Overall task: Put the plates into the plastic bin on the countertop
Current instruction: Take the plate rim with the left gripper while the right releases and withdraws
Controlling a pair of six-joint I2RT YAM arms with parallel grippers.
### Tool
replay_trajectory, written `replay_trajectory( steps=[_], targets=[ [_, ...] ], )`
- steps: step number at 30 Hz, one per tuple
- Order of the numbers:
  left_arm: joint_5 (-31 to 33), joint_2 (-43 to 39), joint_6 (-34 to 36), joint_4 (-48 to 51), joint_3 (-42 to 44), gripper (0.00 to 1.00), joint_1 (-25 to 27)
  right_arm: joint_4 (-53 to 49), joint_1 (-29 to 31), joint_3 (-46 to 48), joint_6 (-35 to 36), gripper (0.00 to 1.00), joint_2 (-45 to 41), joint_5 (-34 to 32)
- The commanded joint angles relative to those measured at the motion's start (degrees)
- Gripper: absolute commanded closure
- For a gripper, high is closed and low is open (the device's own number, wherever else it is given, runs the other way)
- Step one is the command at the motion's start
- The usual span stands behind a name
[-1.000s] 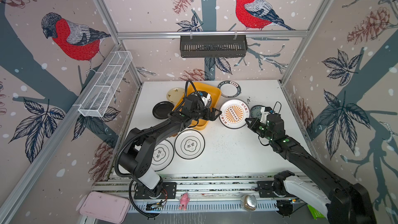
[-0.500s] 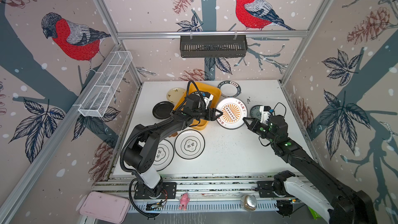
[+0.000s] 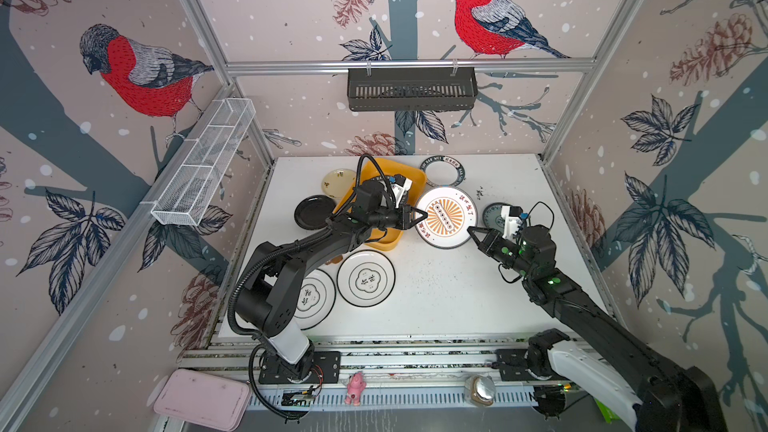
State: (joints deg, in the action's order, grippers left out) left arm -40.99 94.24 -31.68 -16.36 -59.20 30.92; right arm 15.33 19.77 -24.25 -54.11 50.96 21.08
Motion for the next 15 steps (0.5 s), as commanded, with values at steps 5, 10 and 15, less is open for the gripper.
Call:
replay_trajectory(
  steps=[5,10,15],
  targets=[
    [-0.63,-1.22,-2.74,-3.64,0.31,0.88,0.02,3.22,0.45,-0.61,-0.44,0.32,-1.43,-3.09],
    [0.17,-1.74,-3.3,-2.89,0.22,0.88,-0.16,-0.13,0.7,-1.15,0.2,0.11,-4.04,-7.13],
    [-0.14,-1.58,-3.74,-2.65,0.14,0.88,-0.36,-0.94,0.87,-0.97,0.42,0.06,-5.55,-8.14]
  ],
)
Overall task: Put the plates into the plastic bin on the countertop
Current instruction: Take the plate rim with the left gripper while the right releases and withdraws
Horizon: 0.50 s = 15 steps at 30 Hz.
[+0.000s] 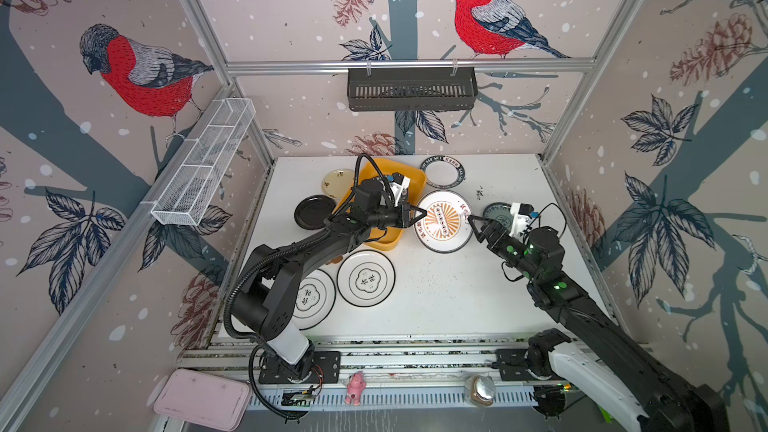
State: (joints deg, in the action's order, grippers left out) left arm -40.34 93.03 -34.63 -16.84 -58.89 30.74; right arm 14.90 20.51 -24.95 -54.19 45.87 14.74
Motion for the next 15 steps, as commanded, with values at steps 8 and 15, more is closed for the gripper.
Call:
replay_trajectory(
  steps=[8,15],
  targets=[
    [0.16,-0.71,-1.67,-1.51,0.09,0.94,-1.03,-0.12,0.27,-0.41,0.38,0.05,-0.57,-2.45],
    [0.84,-1.03,-5.49,-3.62,1.41,0.97,-2.9,0.55,0.65,-0.63,0.7,0.05,-0.31,-1.43]
  ],
)
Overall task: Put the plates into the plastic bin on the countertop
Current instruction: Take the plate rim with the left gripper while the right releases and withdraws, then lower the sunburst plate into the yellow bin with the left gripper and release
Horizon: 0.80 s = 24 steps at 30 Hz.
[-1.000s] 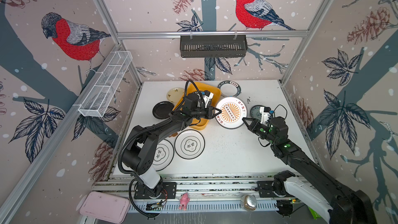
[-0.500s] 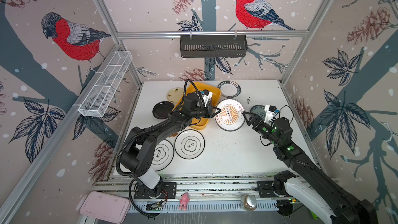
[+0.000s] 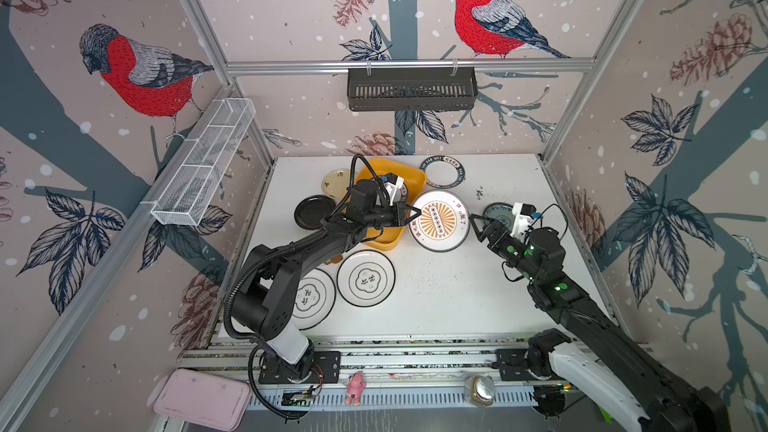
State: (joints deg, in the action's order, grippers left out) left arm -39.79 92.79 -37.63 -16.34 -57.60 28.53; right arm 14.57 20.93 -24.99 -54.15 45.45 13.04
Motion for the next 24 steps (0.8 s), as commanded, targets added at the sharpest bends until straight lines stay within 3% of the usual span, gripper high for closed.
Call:
replay_trajectory(
  steps=[1,13,24],
  targets=[
    [0.95,-0.9,-3.34,-4.5,1.49,0.98,-1.2,1.03,0.17,-0.67,0.78,0.04,0.22,0.41],
    [6.99,-2.79,-17.32,-10.27,9.68,1.0,-13.11,4.4,1.4,-4.5,6.02,0.0,4.73,3.28],
    [19.15,-0.07,-16.95,-6.01,3.64,1.0,-17.04,7.09,1.93,-9.67,8.58,0.0,11.3,6.58]
  ],
)
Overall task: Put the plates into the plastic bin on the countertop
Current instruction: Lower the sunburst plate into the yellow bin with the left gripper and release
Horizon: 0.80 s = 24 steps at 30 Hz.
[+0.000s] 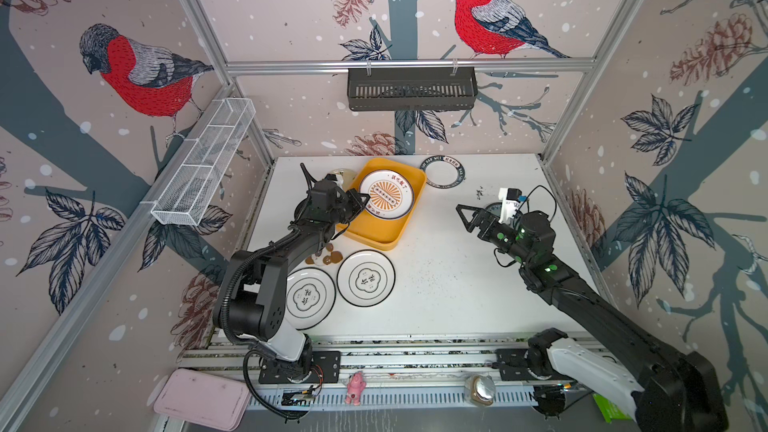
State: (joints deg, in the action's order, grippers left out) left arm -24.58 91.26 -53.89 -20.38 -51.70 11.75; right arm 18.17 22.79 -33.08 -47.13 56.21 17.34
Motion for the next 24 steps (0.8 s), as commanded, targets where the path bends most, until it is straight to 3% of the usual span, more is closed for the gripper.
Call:
replay_trajectory(
  steps=[1,13,24],
  targets=[
    [4.6,2.48,-0.76,-1.84,-3.15,1.0,-0.38,3.63,0.17,-2.07,1.69,0.0,0.65,2.65],
    [7.26,15.78,-11.48,-9.12,-8.52,1.0,-0.61,2.37,0.21,-4.27,5.82,0.0,-0.22,0.32],
    [10.03,22.47,-12.1,-5.74,-14.83,1.0,0.26,2.46,-3.12,-4.63,6.71,0.0,1.57,0.35]
  ],
)
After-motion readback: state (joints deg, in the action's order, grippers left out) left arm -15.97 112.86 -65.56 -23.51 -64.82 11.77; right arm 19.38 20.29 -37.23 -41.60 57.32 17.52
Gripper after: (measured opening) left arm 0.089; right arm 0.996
